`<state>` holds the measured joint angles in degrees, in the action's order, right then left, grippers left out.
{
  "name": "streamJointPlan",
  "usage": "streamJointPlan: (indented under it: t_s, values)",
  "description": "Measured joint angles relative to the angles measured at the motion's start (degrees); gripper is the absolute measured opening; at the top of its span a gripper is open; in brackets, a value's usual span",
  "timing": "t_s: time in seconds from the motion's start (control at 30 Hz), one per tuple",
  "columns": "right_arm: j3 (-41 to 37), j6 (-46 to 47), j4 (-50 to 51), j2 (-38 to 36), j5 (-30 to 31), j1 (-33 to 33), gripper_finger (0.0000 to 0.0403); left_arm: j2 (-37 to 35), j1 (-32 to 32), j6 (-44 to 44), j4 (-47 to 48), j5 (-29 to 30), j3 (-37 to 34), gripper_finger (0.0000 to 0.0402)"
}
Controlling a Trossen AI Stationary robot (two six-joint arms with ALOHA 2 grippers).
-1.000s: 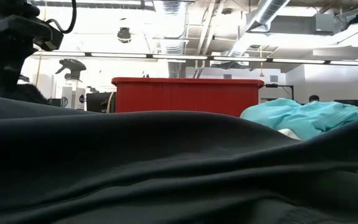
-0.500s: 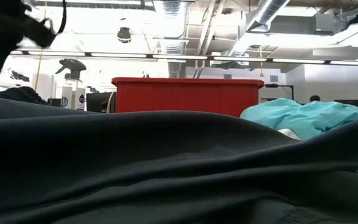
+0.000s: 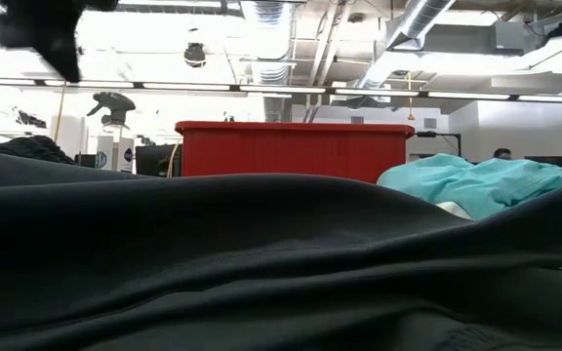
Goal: Fold Laundry from Bin
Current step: Fold the black shorts
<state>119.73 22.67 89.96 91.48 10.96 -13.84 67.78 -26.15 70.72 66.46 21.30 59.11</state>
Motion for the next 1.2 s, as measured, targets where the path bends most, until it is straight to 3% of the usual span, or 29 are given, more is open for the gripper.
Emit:
streamJointPlan:
  t_s: [0.23, 0.43, 0.73, 0.93, 1.2]
  values:
    - [0.0, 1.0, 0.0, 0.0, 0.0, -0.1, 0.0166, 3.1, -0.6, 3.7, -5.4, -7.6, -11.6, 0.0000]
    - [0.0, 2.2, 0.0, 0.0, -0.1, -0.1, 0.0166, 3.9, -0.6, 7.4, -9.4, -9.6, -18.7, 0.0000]
    - [0.0, 2.3, 0.0, 0.0, -0.3, -0.1, 0.0166, 4.2, 1.0, 11.6, -30.0, -14.0, -29.0, 0.0000]
    - [0.0, 1.1, -0.1, 0.0, -0.3, -0.1, 0.0166, 4.4, 7.9, 9.0, -35.0, -13.0, -29.7, 0.0000]
    - [-1.4, -0.2, -7.7, 2.5, 2.5, -0.5, 0.0166, 6.4, 24.0, -0.5, -47.5, -9.1, -30.0, 0.0000]
